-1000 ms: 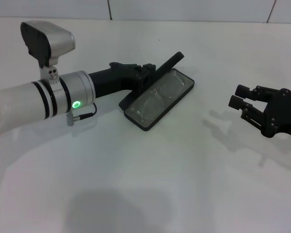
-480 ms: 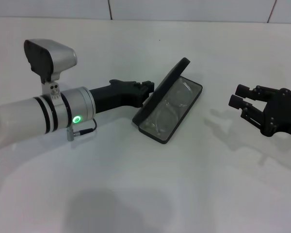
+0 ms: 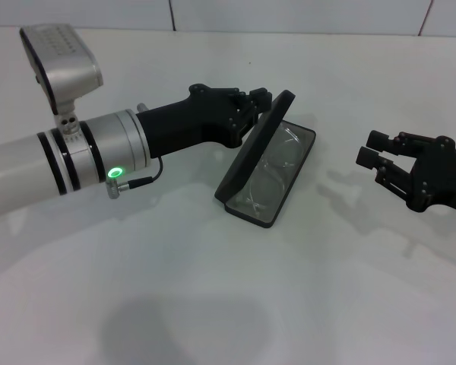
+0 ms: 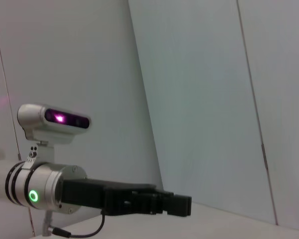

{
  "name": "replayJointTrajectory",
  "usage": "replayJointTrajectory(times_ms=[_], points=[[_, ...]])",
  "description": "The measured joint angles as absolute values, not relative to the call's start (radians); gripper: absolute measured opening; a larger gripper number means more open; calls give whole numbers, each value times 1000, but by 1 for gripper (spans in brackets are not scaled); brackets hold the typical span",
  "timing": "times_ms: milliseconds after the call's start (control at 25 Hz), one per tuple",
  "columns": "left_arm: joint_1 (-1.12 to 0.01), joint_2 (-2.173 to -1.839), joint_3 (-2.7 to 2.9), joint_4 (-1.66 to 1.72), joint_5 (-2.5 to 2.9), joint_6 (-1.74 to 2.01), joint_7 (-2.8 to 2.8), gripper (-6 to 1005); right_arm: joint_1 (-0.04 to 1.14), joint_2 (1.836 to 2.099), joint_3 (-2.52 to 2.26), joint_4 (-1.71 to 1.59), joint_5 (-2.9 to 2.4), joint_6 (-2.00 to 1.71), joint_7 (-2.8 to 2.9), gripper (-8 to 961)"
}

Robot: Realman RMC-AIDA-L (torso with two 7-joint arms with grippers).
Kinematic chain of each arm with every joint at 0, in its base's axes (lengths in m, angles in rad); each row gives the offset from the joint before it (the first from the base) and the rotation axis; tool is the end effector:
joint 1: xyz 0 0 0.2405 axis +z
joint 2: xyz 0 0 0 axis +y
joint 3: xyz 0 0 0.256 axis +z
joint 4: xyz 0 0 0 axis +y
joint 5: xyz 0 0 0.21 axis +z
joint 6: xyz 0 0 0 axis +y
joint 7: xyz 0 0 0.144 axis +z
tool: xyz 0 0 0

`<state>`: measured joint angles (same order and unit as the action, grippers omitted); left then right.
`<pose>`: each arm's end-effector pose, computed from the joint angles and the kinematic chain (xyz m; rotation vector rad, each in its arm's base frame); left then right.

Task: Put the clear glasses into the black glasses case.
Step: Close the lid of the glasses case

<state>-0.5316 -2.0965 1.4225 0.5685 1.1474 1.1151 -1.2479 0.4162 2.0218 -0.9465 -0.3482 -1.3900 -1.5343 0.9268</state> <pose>-0.1981 0.3569 -0.0655 -2.5515 -0.6002 -0.9383 0.2815 0.3016 -0.0074 -2.4278 0.4324 1.0308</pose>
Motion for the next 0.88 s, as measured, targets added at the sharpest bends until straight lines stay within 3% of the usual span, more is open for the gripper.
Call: replayJointTrajectory(times_ms=[880], points=[[-640, -2097, 1466, 412, 1173, 991, -1336, 111, 432, 2023, -950, -337, -1393, -1534, 933, 326]])
